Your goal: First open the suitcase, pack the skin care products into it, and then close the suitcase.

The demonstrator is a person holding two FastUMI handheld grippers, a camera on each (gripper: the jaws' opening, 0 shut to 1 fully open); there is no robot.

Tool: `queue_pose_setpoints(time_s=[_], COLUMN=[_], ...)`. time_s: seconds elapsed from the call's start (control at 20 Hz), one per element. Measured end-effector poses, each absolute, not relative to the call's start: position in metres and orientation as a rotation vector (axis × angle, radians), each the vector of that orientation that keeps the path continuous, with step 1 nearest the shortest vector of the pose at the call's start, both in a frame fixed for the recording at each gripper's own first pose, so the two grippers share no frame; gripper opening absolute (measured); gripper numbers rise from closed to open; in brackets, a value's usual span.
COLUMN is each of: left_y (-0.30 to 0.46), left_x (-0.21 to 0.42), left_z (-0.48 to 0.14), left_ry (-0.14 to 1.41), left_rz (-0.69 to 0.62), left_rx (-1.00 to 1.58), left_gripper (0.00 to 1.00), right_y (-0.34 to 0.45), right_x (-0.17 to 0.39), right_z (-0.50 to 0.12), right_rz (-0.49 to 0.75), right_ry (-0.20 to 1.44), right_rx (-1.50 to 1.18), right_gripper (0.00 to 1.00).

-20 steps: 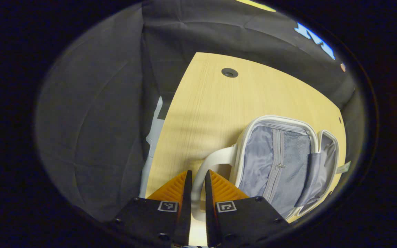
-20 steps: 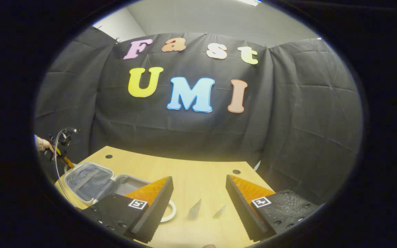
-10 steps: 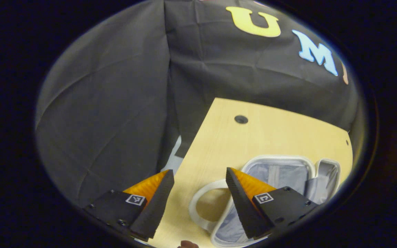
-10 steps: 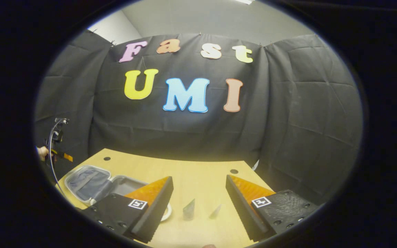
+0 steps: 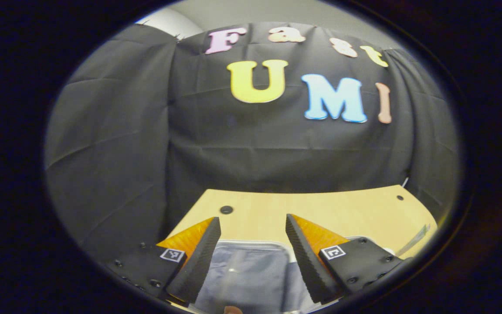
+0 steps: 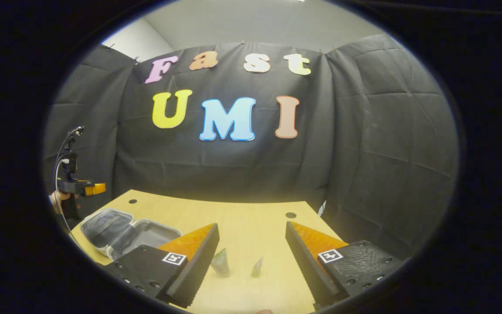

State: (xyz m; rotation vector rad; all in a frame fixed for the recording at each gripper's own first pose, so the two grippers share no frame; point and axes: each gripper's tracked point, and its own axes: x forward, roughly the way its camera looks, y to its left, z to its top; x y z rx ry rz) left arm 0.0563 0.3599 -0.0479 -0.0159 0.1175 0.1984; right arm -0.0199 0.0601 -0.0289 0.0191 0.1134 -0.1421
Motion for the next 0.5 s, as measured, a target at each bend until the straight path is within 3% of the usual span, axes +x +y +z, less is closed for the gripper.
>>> queue_pose_setpoints(time_s=[0.5], left_y=[0.081], left_x=[0.079], left_z=[-0.073], left_ry=[0.050], left_rz=[-0.186], left_rx=[-0.055], left_gripper=[0.96], right_y=[-0.001], right_x=[-0.019], right_z=[-0.050], right_rz=[-0.145], right_ry=[0.140], right_rx=[-0.008], right_gripper=[0.93])
